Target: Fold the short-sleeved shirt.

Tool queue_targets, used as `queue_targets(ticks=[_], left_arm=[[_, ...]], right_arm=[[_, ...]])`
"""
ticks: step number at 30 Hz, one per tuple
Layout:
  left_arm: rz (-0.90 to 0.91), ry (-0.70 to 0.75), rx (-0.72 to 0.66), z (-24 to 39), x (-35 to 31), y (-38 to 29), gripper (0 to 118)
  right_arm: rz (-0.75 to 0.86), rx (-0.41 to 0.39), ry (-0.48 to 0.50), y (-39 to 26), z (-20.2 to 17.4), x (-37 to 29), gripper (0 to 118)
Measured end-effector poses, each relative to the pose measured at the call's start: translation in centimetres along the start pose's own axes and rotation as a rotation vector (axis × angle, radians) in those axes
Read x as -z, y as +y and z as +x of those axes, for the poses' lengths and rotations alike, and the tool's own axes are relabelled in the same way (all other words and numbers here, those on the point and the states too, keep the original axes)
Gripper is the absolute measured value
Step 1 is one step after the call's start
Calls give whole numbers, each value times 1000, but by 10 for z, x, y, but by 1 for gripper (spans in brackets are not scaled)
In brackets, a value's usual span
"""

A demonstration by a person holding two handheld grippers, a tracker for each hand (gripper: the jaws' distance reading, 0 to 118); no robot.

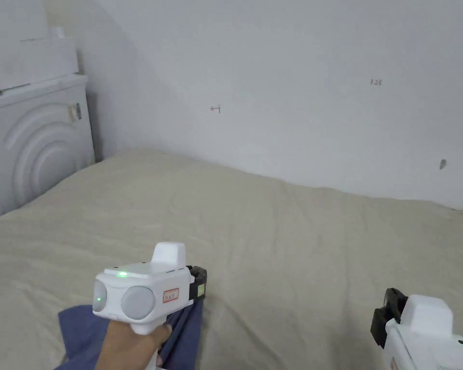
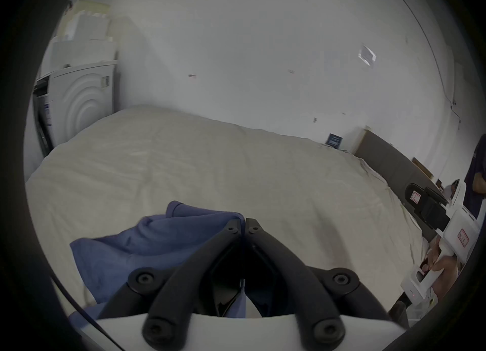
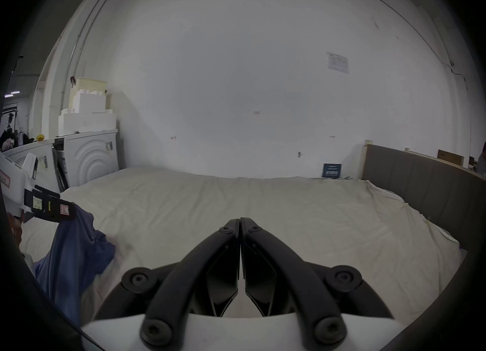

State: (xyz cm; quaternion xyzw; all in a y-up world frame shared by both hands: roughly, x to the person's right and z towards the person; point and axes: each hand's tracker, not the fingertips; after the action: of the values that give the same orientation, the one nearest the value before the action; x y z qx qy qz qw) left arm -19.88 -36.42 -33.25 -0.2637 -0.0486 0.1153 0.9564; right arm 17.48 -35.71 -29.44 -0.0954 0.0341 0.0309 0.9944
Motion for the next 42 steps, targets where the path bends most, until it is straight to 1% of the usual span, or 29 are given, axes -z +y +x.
queue_targets(ticks=[1, 7, 10, 14, 20, 25, 31, 36, 40, 42], left_arm=[[4, -22, 10, 25, -6, 2, 0], [-22, -134, 95, 124, 20, 8, 0], [-52, -195, 125, 175, 36, 4, 0], [-92, -261, 170, 243, 53, -8, 0], [-132, -349, 214, 341, 64, -29, 0], [-160, -412, 261, 413, 61, -54, 0], [-189, -455, 270, 478, 53, -81, 0], [-218, -442, 304, 523, 46, -111, 0], [-249, -430, 298, 547, 40, -136, 0], [-253, -418, 316, 538, 42, -129, 0]], right_arm=[[3, 2, -13, 0, 9, -3, 1], [15, 23, -101, -2, 60, -21, 1], [12, 36, -140, -5, 85, -30, 1], [7, 34, -190, -9, 112, -43, 1], [-2, 47, -254, -15, 147, -63, 1], [-10, 58, -298, -18, 165, -76, 1], [-21, 61, -331, -23, 181, -87, 1], [-34, 74, -358, -28, 192, -92, 1], [-44, 76, -367, -32, 196, -94, 1], [-53, 77, -369, -33, 196, -93, 1]])
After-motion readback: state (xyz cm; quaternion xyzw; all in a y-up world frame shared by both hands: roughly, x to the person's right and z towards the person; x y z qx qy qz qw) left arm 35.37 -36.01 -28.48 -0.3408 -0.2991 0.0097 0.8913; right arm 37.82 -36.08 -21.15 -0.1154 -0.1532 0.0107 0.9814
